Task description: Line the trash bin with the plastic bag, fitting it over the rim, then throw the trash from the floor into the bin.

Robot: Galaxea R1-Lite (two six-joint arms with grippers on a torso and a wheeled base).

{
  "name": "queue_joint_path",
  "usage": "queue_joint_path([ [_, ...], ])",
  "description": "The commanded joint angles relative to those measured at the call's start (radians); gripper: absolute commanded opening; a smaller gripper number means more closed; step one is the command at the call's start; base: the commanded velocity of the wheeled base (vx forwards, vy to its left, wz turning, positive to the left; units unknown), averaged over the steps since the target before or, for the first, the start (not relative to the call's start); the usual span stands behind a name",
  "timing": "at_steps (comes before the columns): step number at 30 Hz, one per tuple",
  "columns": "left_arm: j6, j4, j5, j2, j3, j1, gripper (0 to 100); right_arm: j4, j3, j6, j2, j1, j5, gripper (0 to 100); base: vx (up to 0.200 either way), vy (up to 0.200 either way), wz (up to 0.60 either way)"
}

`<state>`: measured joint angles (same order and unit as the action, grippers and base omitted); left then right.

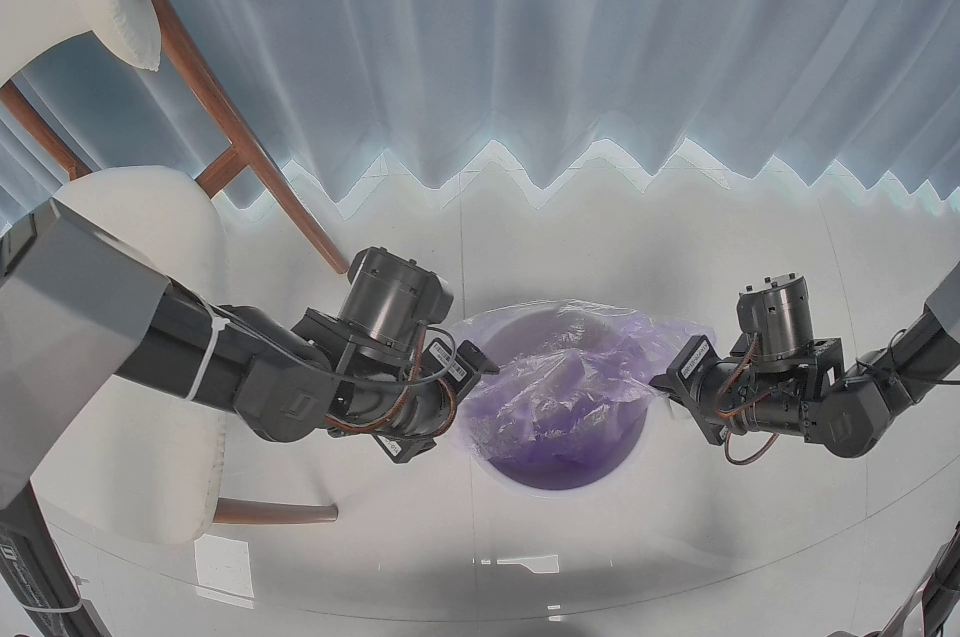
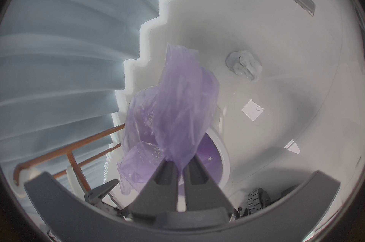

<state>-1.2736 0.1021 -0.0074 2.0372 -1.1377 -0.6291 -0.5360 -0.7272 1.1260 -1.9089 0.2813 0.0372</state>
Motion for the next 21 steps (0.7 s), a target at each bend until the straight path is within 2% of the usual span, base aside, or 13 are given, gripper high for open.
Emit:
queue_joint_path([
  [1,-0.009,-0.028,0.000,0.070,-0.062,-0.027,100,-0.081,0.114,-0.057,0.051,0.029,0.001,0,0.000,0.000,0.00],
  [9,-0.038,-0.091,0.001,0.136,-0.194,-0.049,100,-0.188,0.203,-0.138,0.064,0.047,0.000,0,0.000,0.000,0.00],
  [10,-0.038,-0.098,0.001,0.138,-0.200,-0.050,0,-0.188,0.204,-0.141,0.068,0.047,0.000,0,0.000,0.000,0.00],
  [15,-0.038,-0.119,0.001,0.126,-0.194,-0.058,0,-0.190,0.219,-0.158,0.085,0.050,0.000,0,0.000,0.000,0.00],
  [21,-0.032,-0.265,0.003,0.012,-0.103,-0.141,0,-0.188,0.321,-0.256,0.128,0.049,-0.002,0,0.000,0.000,0.00],
])
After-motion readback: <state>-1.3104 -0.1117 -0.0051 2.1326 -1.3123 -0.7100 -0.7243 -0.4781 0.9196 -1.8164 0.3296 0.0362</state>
